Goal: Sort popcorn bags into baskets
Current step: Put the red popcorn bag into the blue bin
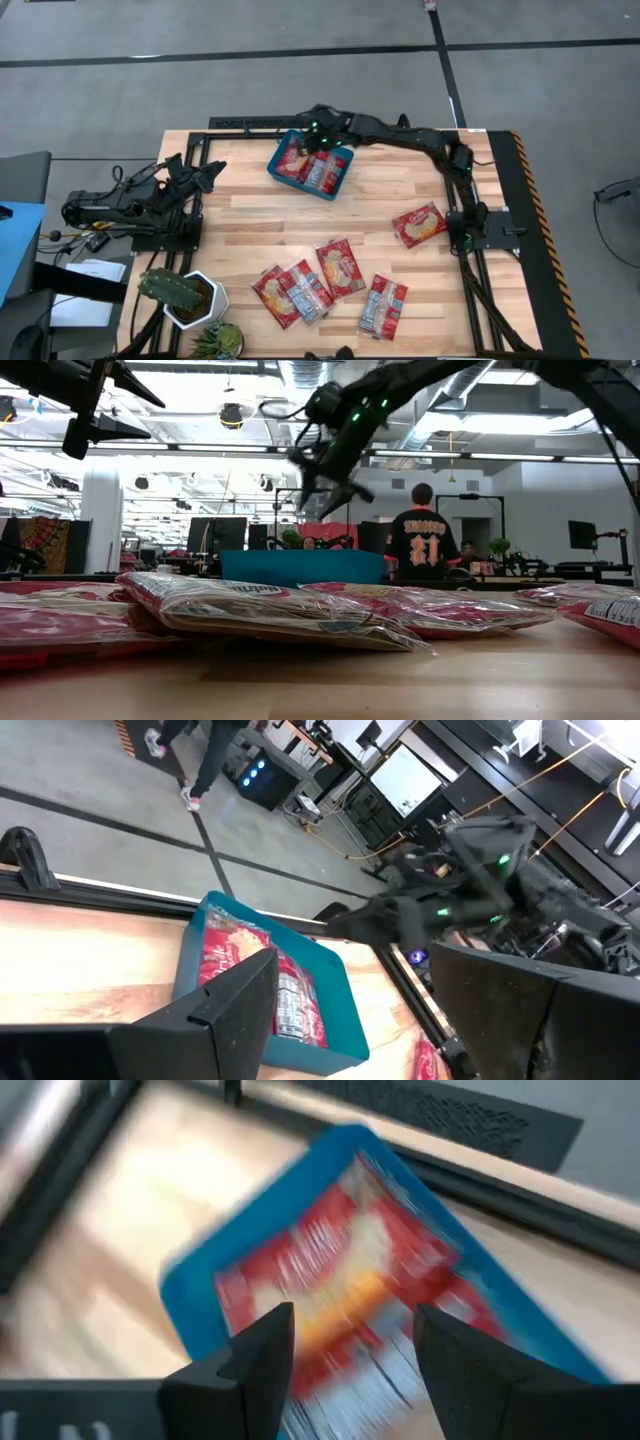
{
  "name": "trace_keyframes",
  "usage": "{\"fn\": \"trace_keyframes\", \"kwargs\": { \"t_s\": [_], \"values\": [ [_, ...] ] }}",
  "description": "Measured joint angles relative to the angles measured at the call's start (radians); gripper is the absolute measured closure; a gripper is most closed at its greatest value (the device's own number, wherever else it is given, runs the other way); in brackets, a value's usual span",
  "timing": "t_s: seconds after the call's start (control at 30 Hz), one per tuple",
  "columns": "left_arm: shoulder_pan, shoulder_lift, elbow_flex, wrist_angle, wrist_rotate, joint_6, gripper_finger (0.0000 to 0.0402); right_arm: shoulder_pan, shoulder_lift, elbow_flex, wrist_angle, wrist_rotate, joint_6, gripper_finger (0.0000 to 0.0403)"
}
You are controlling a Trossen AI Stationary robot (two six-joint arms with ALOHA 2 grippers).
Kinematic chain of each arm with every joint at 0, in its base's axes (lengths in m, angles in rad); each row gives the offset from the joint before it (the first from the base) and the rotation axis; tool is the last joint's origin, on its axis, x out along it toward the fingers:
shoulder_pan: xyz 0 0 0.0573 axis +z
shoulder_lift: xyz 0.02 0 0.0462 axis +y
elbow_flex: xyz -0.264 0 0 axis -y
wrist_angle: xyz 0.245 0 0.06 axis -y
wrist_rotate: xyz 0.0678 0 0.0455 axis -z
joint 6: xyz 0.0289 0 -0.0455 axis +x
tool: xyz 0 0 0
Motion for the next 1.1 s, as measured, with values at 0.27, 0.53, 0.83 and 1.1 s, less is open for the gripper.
{"fn": "trace_keyframes", "kwargs": {
  "t_s": [0.27,0.53,0.83,1.1],
  "values": [
    [0.000,0.000,0.000,0.000,0.020,0.003,0.0152,0.069,-0.235,-0.064,-0.625,0.052,-0.325,0.0195],
    [0.000,0.000,0.000,-0.003,0.021,0.005,0.0152,0.174,-0.487,-0.422,-0.708,0.006,-0.476,0.0182],
    [0.000,0.000,0.000,-0.003,0.021,0.005,0.0152,0.224,-0.517,-0.741,-0.682,-0.134,-0.653,0.0154],
    [0.000,0.000,0.000,-0.023,0.023,0.005,0.0152,0.240,-0.440,-0.894,-0.552,-0.126,-0.679,0.0147]
  ]
}}
